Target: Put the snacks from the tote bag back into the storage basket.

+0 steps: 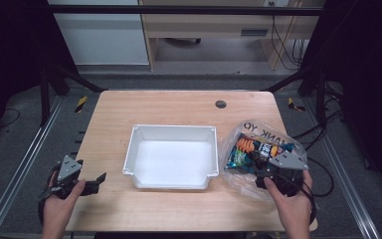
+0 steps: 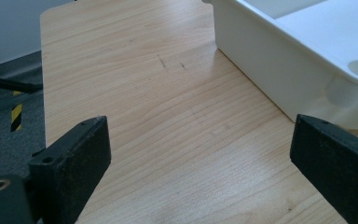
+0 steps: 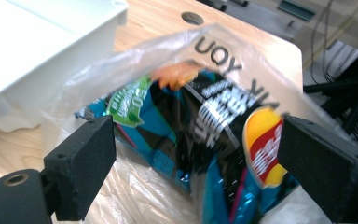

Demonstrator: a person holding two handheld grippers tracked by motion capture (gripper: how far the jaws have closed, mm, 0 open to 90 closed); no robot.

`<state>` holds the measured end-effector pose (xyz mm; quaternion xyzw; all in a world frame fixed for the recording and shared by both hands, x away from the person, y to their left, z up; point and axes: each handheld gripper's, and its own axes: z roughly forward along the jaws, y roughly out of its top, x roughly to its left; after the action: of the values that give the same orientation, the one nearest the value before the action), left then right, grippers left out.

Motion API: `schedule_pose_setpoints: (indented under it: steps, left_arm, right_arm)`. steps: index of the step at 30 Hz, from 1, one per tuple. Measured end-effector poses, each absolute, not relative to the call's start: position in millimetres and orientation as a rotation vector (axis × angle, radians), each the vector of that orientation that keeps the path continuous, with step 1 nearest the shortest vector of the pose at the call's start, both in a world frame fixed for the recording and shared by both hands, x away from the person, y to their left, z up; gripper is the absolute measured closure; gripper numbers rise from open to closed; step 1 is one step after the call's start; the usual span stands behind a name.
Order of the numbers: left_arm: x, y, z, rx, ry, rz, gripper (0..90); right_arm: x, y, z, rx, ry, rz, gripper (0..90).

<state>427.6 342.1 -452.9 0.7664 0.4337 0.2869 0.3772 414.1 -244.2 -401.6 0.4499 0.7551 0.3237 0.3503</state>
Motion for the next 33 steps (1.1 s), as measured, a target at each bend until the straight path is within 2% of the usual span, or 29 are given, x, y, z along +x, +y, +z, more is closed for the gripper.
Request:
schedule_pose_setpoints:
  steps: [2, 10, 16, 25, 33]
  left_arm:
    - [428, 342, -453, 1.96, 1.11, 0.73, 4.6]
    - [428, 340, -455, 1.97, 1.105, 0.722, 4.4]
    - [427, 339, -455, 1.976, 1.1, 0.721, 4.2]
    - [428, 338, -455, 1.983, 1.096, 0.719, 4.0]
    - [429, 337, -456, 1.993, 1.091, 0.716, 3.9]
  right_arm:
    - [416, -249, -383, 1.142, 1.987, 0.803, 11.9]
    - [426, -256, -347, 1.087, 2.081, 0.797, 10.3]
    - [448, -266, -317, 1.061, 2.172, 0.827, 11.6]
    - [490, -279, -311, 1.034, 2.264, 0.824, 12.3]
    - [504, -275, -322, 1.001, 2.323, 0.786, 12.7]
